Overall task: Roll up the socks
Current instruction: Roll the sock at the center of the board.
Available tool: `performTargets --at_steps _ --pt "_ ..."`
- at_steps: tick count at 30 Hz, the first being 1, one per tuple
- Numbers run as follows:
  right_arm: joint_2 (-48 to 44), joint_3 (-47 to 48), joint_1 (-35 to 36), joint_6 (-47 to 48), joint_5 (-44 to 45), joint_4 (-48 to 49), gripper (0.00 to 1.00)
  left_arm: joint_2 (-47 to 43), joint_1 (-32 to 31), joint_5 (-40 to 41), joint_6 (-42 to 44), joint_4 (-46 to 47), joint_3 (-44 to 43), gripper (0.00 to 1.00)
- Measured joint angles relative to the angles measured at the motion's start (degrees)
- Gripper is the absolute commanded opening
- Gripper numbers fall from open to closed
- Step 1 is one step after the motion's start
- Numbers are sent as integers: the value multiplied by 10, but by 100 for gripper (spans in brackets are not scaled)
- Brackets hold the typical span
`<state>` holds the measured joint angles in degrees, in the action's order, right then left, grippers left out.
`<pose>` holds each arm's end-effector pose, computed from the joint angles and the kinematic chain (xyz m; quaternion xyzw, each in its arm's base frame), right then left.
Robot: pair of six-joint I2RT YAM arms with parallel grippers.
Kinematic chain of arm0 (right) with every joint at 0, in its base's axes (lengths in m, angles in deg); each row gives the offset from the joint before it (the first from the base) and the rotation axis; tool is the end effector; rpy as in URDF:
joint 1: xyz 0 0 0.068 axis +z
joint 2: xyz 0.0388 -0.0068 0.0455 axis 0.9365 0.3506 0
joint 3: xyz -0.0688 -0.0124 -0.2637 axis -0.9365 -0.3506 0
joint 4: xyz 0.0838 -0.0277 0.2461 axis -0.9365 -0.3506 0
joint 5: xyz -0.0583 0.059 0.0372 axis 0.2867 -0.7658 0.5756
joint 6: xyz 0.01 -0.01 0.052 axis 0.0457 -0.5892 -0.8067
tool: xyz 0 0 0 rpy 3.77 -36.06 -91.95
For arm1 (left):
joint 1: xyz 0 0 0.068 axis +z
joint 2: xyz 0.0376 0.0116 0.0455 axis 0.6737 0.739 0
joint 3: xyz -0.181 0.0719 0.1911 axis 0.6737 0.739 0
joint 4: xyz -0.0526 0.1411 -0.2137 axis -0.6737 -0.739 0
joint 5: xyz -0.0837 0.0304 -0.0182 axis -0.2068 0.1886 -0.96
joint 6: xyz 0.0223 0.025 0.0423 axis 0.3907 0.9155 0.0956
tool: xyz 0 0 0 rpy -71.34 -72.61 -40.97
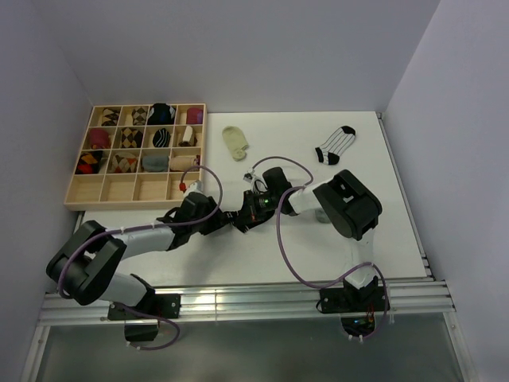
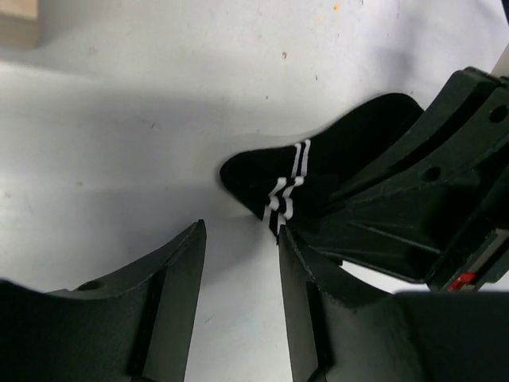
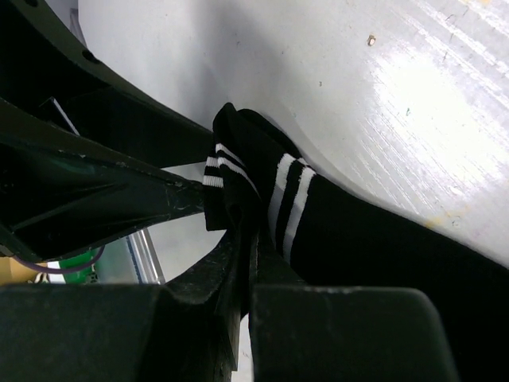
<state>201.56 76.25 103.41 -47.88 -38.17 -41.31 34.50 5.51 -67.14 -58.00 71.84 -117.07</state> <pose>0.2929 0.2288 0.1019 -0.1970 0.8273 0.5107 0.1259 0.2046 -0.1510 0.1407 -0.1682 0.8971 -0.2818 0.2958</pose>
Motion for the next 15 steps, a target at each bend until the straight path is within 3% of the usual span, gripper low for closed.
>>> performTargets --at_steps 11,15 --pt "0 0 -1 -1 0 -2 7 70 0 37 6 -13 -69 41" --pt "0 0 -1 -1 0 -3 16 87 0 47 7 -28 -91 38"
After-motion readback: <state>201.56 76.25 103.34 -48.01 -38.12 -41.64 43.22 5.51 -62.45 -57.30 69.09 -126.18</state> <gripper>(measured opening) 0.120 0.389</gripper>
